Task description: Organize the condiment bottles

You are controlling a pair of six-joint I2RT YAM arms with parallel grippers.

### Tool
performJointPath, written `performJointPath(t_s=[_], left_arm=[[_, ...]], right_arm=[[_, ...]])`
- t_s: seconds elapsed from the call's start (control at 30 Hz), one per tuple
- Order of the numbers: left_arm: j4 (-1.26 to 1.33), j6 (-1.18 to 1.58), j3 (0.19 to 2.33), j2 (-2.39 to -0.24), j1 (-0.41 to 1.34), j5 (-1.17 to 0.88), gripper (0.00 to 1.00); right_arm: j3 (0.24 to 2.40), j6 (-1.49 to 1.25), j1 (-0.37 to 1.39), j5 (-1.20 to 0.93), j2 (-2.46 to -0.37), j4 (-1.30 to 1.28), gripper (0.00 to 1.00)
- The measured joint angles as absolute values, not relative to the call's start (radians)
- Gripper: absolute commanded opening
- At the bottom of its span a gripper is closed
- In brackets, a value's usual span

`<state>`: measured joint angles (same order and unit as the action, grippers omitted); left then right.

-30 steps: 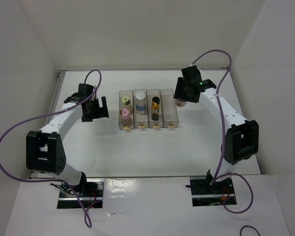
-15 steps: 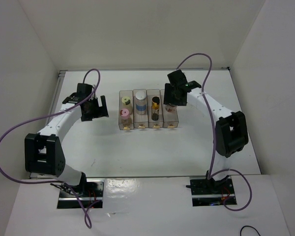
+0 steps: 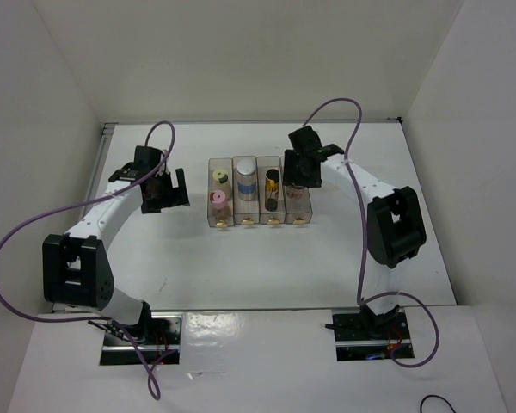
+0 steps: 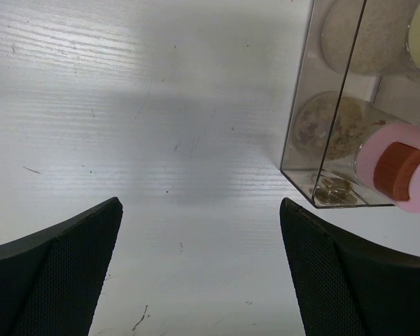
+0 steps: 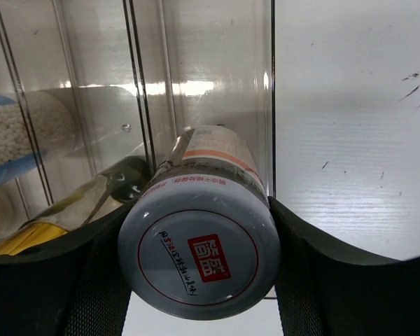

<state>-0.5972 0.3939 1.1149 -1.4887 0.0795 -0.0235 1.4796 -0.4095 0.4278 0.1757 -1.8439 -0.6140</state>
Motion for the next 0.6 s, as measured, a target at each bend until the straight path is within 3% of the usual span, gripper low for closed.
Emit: performJointPath(t_s=[0.6], left_arm=[[-0.600,0.394,1.115,-1.488,0.080,-0.024,0.99]], right_arm=[[1.462,-0.402,0.442,0.199,-1.903,-0.591,0.23]])
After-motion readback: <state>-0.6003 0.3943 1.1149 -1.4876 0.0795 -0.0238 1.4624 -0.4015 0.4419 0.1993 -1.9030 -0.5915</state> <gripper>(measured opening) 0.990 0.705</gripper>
